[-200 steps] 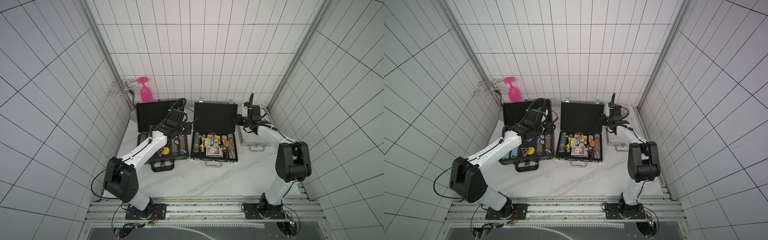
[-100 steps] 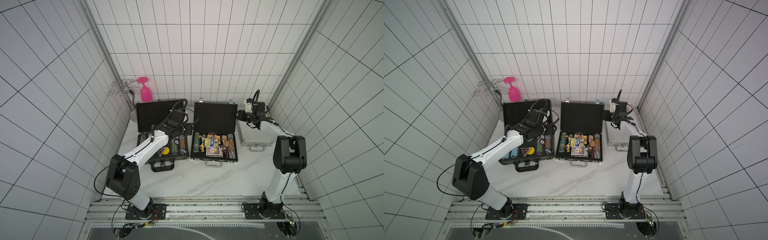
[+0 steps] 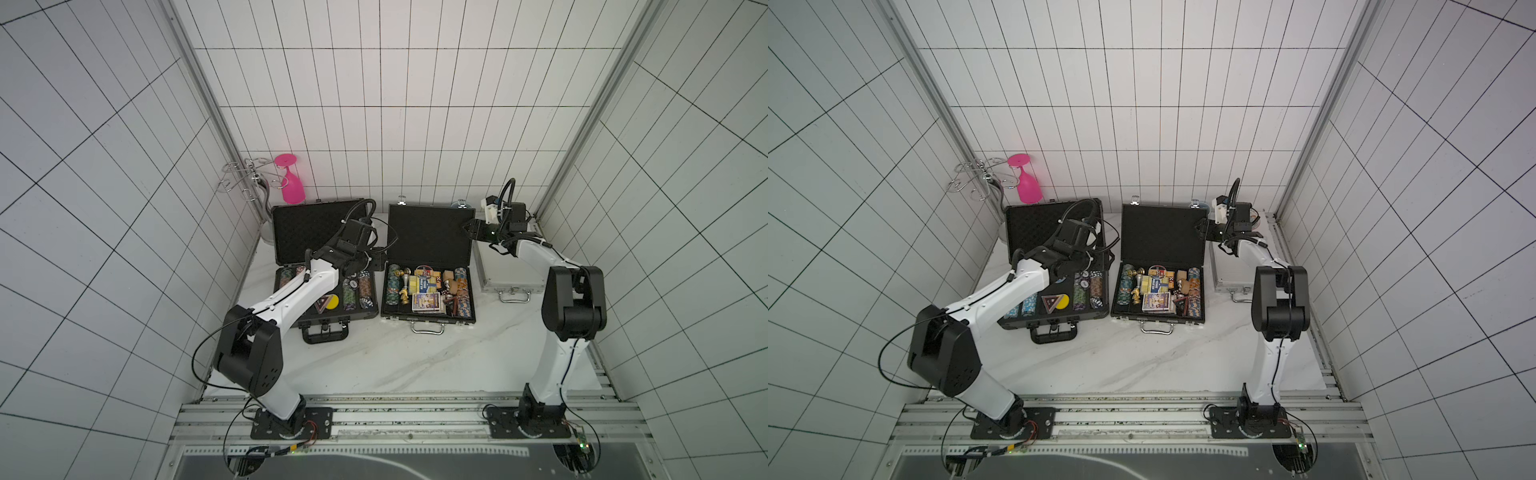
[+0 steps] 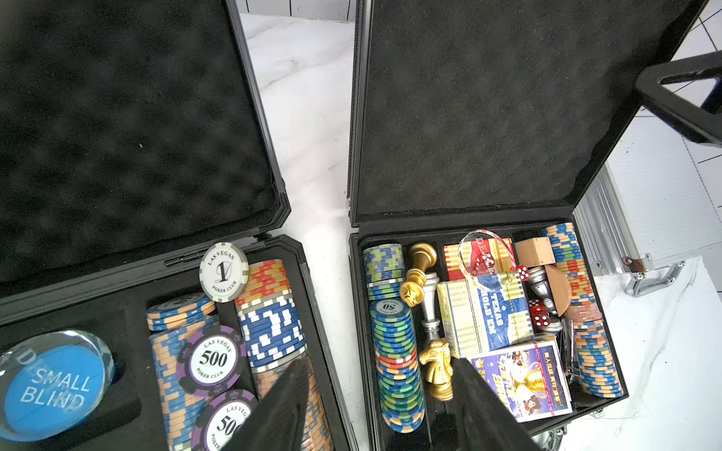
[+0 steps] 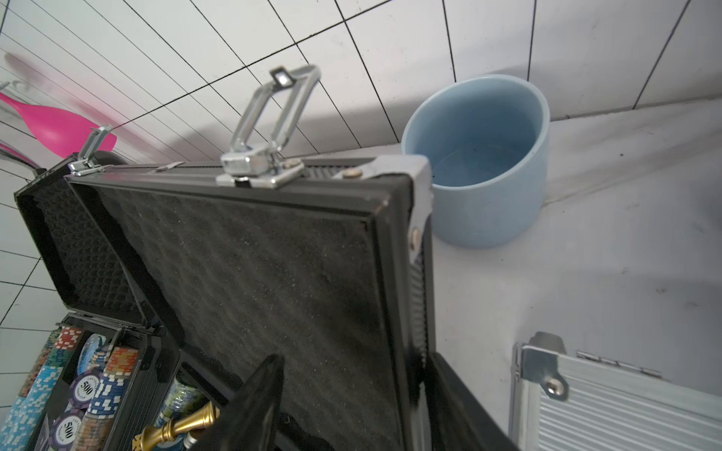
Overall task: Close the poker set cases
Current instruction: Close the lid of the poker set case.
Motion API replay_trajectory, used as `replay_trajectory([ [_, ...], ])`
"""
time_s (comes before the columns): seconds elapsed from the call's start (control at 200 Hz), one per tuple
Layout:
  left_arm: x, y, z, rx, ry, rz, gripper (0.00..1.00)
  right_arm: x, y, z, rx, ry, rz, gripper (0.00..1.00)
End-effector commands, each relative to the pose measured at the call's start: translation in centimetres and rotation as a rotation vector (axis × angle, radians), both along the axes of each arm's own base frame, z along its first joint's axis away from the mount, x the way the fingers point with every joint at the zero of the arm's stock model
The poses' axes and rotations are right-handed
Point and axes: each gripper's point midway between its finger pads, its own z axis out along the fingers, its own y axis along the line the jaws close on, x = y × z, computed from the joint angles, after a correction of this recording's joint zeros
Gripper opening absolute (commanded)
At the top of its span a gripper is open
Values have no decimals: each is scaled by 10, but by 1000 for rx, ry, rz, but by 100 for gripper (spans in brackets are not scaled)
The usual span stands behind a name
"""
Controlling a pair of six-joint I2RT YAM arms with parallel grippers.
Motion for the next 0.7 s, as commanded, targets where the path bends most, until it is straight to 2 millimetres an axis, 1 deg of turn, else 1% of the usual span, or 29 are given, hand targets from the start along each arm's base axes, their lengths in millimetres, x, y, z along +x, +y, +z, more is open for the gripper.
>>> replay_trajectory([
  [0.0,11,-2,12,-11,-40,10,60,16,9,35,32,-109,88,61],
  [0.225,11,0,15,6,-49,10,60,19,13,37,50,-122,129,65],
  [0.4,11,2,13,18,-50,11,60,11,20,33,75,-122,222,67],
  [0.535,11,1,13,18,-50,11,60,1,26,29,91,-121,301,65],
  [0.695,13,0,13,19,-48,11,60,-5,27,28,93,-130,329,59],
])
